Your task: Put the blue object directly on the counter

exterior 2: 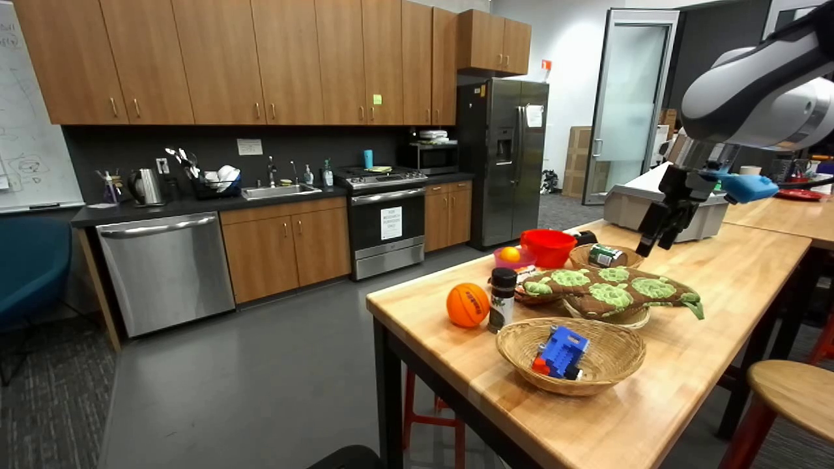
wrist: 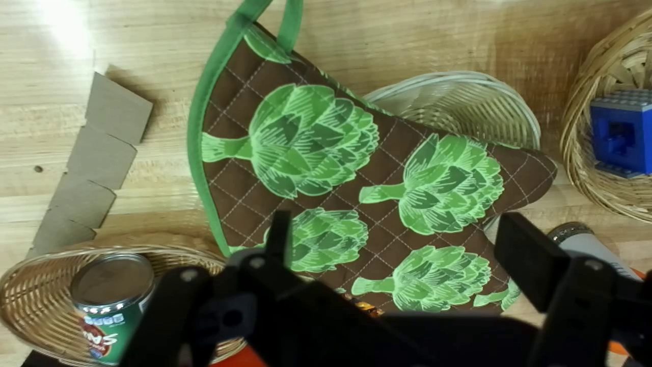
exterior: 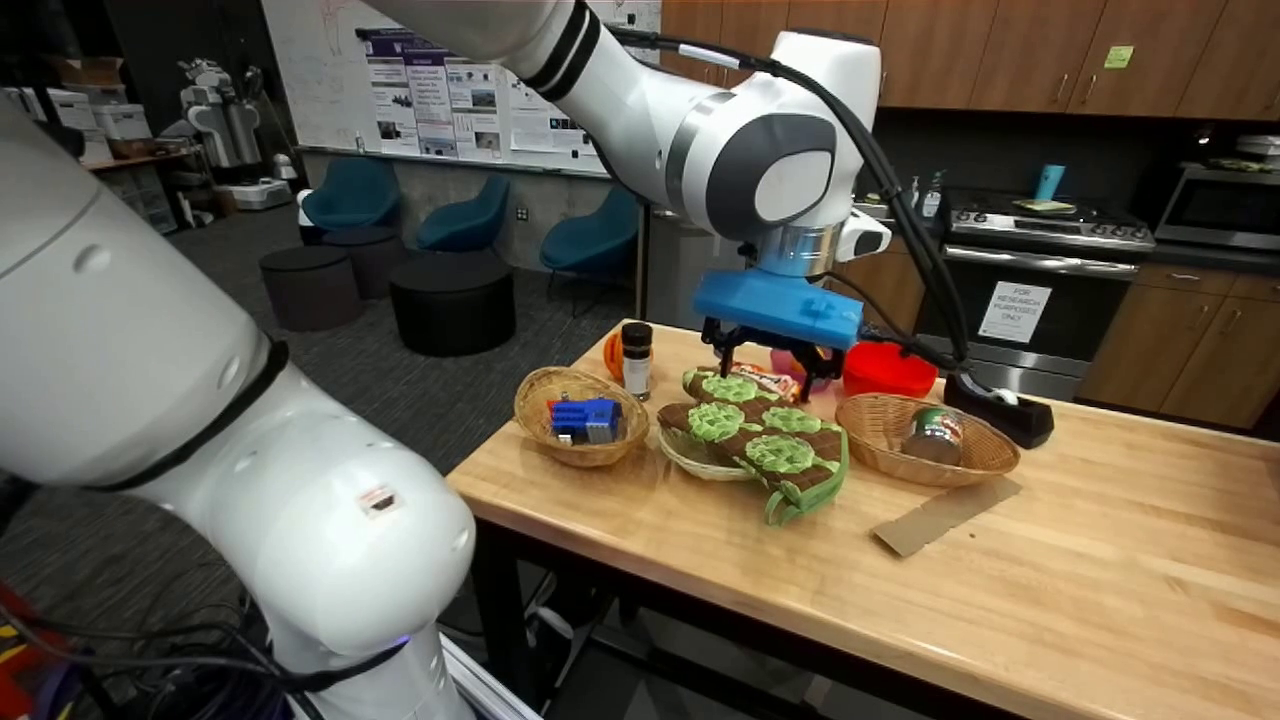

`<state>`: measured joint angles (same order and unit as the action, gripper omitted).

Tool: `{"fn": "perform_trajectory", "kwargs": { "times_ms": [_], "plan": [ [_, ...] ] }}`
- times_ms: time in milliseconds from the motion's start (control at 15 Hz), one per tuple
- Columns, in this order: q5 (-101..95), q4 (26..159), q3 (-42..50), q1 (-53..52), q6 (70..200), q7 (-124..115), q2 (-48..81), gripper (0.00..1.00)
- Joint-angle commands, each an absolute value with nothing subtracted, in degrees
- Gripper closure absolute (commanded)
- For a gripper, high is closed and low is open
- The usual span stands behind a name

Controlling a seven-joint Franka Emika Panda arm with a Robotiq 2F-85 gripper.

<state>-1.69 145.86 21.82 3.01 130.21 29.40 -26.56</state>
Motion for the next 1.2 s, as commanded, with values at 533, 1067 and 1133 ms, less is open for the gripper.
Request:
{"fn": "perform_trajectory", "kwargs": {
  "times_ms": [533,1067,1133],
  "plan": [
    [-0.12,146.08,20.83,4.15,131.01,29.93,-25.7,0.0],
    [-0.37,149.21,16.56,1.93,133.86,29.86,-19.33,0.0],
    [-0.95,149.34,15.5,1.92,134.43,29.31,-18.23,0.0]
  ]
}}
